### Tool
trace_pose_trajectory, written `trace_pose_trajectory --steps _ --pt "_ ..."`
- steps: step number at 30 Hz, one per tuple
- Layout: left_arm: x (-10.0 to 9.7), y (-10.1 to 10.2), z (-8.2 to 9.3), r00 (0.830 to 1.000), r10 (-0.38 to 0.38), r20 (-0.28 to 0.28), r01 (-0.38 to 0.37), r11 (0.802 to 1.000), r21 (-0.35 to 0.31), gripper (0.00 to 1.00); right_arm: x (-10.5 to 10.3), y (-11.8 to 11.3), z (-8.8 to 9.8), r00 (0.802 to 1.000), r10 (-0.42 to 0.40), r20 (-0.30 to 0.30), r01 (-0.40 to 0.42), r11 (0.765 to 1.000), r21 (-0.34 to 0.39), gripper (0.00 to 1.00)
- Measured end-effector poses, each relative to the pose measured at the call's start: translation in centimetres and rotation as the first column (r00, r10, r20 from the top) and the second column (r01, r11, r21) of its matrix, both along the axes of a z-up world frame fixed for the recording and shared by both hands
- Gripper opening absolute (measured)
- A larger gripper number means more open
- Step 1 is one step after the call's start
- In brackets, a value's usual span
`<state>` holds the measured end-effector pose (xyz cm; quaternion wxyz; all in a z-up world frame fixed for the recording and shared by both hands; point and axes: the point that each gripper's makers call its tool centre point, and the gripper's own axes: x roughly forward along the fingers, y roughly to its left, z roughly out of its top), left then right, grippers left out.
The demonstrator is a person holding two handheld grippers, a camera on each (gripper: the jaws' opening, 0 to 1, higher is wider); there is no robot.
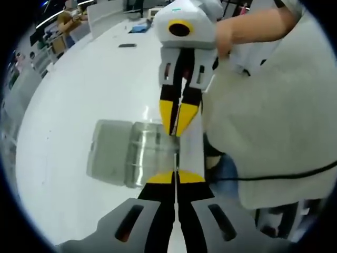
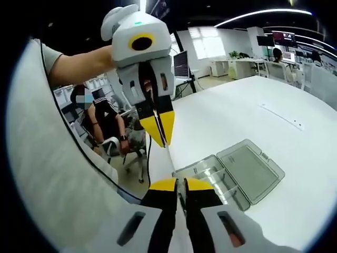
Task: Insert the divider into the dual guide fixture by aligning both edges with the guide slots and pushing it downward to the bottom, including one-sided entry, uneven engagement, binding, and posture correction.
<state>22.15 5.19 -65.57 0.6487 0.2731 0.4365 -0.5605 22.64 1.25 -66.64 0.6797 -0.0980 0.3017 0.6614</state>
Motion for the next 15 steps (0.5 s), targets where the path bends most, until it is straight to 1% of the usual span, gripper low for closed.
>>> trace_pose_trajectory --steps 2,4,6,11,13,15 --pt "0.1 0.1 -0.1 1.000 0.003 0.000 -0.003 1.000 0.007 0.00 0.2 -0.2 -0.2 1.000 -0.005 0.013 0.005 1.000 -0.015 0.03" --pt "0.2 0.3 -0.3 1.000 0.006 -0.005 -0.006 1.000 0.013 0.00 0.3 -0.3 -0.4 1.000 -0.009 0.024 0.009 0.999 -0.033 0.07" --pt "0.4 0.6 -0.7 1.000 0.010 -0.005 -0.010 1.000 0.026 0.00 0.3 -0.3 -0.3 1.000 -0.013 0.027 0.014 0.999 -0.036 0.12" --pt "0.4 0.8 -1.1 1.000 0.014 -0.007 -0.013 0.999 0.041 0.00 0.0 -0.5 -0.7 0.998 -0.003 0.059 0.007 0.998 -0.070 0.15" --pt "0.4 0.9 -1.5 1.000 0.014 -0.007 -0.013 0.999 0.050 0.00 0.1 -0.7 -0.9 0.997 0.006 0.083 0.002 0.996 -0.094 0.16" --pt "0.5 1.1 -1.7 1.000 0.014 -0.003 -0.013 0.998 0.064 0.00 0.1 -0.8 -1.2 0.995 0.009 0.096 0.002 0.994 -0.112 0.19"
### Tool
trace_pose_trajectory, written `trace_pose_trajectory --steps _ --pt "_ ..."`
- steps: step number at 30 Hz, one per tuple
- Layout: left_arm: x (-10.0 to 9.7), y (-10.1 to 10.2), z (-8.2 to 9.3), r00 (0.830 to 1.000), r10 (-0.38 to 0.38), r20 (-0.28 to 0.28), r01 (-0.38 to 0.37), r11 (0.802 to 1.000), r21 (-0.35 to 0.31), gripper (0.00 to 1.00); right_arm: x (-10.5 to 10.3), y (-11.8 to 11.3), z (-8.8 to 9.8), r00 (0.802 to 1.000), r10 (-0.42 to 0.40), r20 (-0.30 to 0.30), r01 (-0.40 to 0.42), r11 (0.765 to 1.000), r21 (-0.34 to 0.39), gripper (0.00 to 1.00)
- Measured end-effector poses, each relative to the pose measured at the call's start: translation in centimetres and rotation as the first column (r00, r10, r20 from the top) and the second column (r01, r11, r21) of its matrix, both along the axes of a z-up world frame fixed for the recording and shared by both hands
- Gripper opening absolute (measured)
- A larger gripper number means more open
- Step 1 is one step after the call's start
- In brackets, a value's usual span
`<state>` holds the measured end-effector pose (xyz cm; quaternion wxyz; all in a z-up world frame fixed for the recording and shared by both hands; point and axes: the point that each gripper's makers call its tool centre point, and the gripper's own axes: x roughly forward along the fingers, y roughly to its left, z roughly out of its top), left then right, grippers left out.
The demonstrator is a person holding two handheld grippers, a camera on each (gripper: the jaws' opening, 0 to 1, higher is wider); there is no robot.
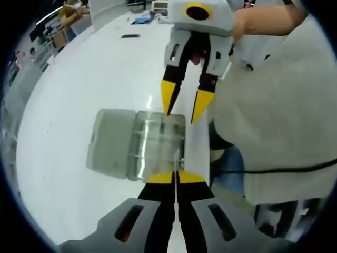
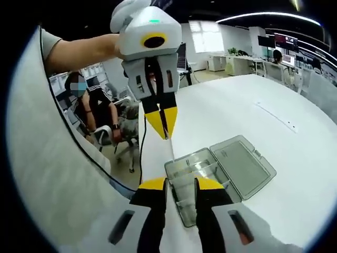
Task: Insert the divider into the dual guide fixture by aligning both edges with the guide slots and pushing it downward to the bottom, including one-sided entry, uneven engagement, binding, and posture correction.
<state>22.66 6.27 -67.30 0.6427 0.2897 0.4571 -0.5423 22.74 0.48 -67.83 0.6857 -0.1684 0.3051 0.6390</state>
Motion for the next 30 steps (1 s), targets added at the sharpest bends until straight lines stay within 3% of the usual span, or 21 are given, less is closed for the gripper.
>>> trace_pose_trajectory --steps 10,15,30 --pt "0.5 0.3 -0.7 1.000 0.004 0.011 -0.004 0.999 0.033 0.00 -0.3 -0.3 -0.6 0.999 0.022 0.037 -0.020 0.998 -0.051 0.31" --pt "0.8 0.7 -1.3 1.000 0.004 0.018 -0.005 0.998 0.065 0.00 0.2 -0.6 -0.5 0.999 -0.004 0.054 0.007 0.998 -0.062 0.38" --pt "1.1 0.6 -1.8 1.000 -0.005 0.030 0.002 0.995 0.095 0.00 0.1 -1.4 -0.6 0.998 -0.027 0.060 0.031 0.998 -0.062 0.42"
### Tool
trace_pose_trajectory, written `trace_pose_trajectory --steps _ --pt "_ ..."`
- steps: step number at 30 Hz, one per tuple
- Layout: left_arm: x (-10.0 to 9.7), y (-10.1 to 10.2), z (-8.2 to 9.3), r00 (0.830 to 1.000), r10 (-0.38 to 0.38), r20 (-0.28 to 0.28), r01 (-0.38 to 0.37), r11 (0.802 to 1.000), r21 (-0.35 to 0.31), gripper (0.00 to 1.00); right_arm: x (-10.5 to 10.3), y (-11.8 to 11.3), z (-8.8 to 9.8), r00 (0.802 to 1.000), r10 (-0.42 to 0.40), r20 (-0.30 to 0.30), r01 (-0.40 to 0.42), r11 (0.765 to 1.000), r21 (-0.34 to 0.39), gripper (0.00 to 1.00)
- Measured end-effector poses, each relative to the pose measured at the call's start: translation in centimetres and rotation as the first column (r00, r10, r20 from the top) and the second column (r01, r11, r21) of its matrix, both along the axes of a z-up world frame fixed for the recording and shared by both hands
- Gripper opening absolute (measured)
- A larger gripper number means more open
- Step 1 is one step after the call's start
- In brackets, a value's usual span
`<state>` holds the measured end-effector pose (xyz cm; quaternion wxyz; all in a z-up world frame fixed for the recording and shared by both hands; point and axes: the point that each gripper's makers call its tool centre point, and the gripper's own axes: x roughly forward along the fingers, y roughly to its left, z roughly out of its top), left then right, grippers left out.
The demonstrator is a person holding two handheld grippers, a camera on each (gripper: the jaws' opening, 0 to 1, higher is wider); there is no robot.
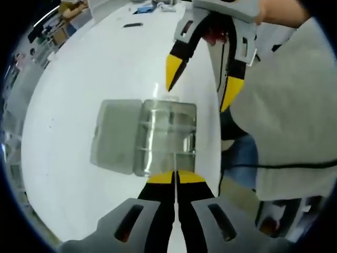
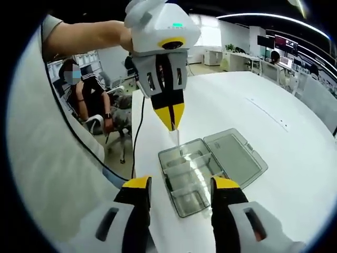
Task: Insert the divider into the dual guide fixture by aligning both edges with the guide slots and pushing it downward to the bottom, including one-sided entry, uneven engagement, binding, and posture correction.
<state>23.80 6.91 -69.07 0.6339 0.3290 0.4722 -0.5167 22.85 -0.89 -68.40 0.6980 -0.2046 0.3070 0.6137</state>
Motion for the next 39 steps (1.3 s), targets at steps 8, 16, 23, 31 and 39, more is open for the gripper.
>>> trace_pose_trajectory --steps 8,16,23,31,39 --pt "0.10 0.11 -0.21 1.000 -0.003 0.010 0.002 1.000 0.015 0.00 -0.01 -0.08 0.12 1.000 -0.009 0.009 0.009 1.000 0.001 0.44" --pt "0.20 0.41 -0.42 1.000 0.003 0.015 -0.003 1.000 0.028 0.00 -0.19 0.07 0.10 1.000 -0.013 0.006 0.013 1.000 0.007 0.46" --pt "0.30 0.55 -0.82 1.000 0.011 0.017 -0.011 0.999 0.036 0.00 -0.04 -0.01 0.09 1.000 -0.019 0.007 0.019 1.000 0.005 0.47" --pt "0.24 0.22 -0.86 1.000 0.002 0.015 -0.002 0.999 0.035 0.00 0.08 -0.07 0.09 1.000 -0.022 0.008 0.022 1.000 0.006 0.49" --pt "0.28 0.11 -0.96 1.000 -0.003 0.015 0.002 0.999 0.037 0.00 0.17 -0.12 0.07 1.000 -0.024 0.007 0.024 1.000 0.009 0.50"
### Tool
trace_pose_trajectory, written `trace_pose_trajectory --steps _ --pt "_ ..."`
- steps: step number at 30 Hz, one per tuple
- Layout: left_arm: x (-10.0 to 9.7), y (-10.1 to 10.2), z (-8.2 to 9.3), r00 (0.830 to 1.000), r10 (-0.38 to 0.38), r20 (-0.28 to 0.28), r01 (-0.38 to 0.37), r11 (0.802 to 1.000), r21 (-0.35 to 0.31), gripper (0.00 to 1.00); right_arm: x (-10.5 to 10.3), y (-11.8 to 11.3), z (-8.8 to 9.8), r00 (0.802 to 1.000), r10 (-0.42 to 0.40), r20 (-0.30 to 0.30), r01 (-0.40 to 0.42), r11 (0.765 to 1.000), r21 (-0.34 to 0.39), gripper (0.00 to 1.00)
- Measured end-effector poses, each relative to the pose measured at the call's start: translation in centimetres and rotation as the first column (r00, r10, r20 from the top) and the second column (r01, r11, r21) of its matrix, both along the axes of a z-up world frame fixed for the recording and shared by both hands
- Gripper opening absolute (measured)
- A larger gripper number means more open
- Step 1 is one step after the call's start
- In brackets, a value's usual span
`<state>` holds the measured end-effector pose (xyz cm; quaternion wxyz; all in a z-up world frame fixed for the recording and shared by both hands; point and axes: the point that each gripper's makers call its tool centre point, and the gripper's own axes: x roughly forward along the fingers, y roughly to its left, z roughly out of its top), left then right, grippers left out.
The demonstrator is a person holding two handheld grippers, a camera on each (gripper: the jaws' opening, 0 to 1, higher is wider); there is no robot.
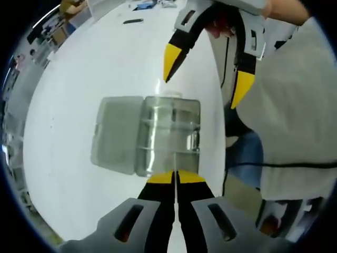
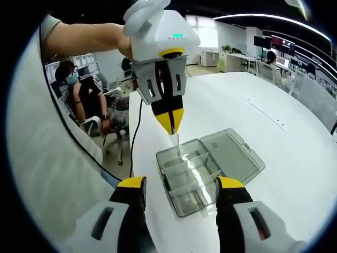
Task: Insert the divider into the dual guide fixture by aligning both edges with the guide slots and pushing it downward to the bottom, including one-sided entry, uneven engagement, binding, and posture correction.
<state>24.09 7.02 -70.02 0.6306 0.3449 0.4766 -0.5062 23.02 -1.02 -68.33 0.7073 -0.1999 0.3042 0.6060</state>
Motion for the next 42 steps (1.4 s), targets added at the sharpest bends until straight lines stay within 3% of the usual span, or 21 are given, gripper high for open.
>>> trace_pose_trajectory --steps 42 --pt "0.5 -0.4 -1.5 0.999 -0.032 0.023 0.032 0.999 0.001 0.00 -0.2 -0.2 0.0 1.000 -0.002 -0.010 0.002 1.000 -0.006 0.50"
